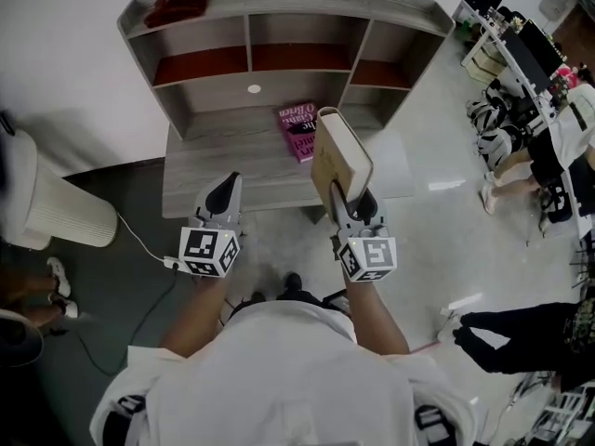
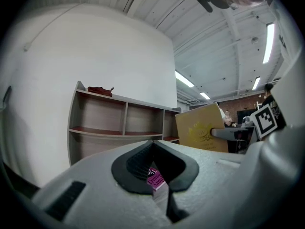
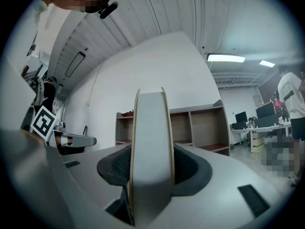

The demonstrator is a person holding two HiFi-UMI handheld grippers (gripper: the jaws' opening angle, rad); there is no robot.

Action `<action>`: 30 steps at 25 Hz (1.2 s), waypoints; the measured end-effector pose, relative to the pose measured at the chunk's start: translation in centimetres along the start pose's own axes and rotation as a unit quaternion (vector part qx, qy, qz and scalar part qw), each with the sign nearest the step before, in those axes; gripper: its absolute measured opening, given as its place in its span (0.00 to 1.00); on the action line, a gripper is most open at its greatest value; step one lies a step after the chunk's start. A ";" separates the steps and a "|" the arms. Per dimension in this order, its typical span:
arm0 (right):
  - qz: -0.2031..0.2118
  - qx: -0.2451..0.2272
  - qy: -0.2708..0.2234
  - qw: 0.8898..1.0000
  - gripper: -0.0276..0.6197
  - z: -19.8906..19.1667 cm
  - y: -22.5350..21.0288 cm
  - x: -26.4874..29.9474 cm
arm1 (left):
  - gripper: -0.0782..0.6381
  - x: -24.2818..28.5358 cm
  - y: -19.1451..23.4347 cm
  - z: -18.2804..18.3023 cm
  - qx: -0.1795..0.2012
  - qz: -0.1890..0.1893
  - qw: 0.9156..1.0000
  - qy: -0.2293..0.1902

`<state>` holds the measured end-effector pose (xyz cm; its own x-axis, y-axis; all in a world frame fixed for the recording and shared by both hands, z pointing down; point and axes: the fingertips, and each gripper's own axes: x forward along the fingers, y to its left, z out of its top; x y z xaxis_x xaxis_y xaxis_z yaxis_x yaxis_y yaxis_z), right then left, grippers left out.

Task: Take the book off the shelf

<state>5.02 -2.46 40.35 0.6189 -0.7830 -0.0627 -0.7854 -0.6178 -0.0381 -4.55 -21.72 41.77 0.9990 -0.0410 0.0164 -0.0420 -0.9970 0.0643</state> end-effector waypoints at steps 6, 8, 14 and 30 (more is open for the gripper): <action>-0.005 0.003 0.011 1.000 0.36 -0.5 2.5 -1.4 | 0.13 -3.0 0.6 -0.9 -0.013 -0.007 1.000 0.002; -0.008 0.002 0.016 1.000 0.36 -0.7 3.6 -2.0 | 0.13 -4.2 0.8 -1.1 -0.019 -0.010 1.000 0.001; -0.016 0.001 0.022 1.000 0.36 -1.2 6.4 -3.8 | 0.13 -6.8 0.7 -1.9 -0.030 -0.025 0.999 -0.002; 0.000 0.003 0.038 0.999 0.36 -2.2 8.6 -8.0 | 0.13 -10.7 -1.7 -3.3 -0.032 -0.041 0.999 0.015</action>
<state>-6.63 -1.66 42.75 0.6175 -0.7865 0.0123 -0.7855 -0.6173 -0.0438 -15.21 -19.36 44.77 0.9984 0.0431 0.0377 0.0378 -0.9908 0.1300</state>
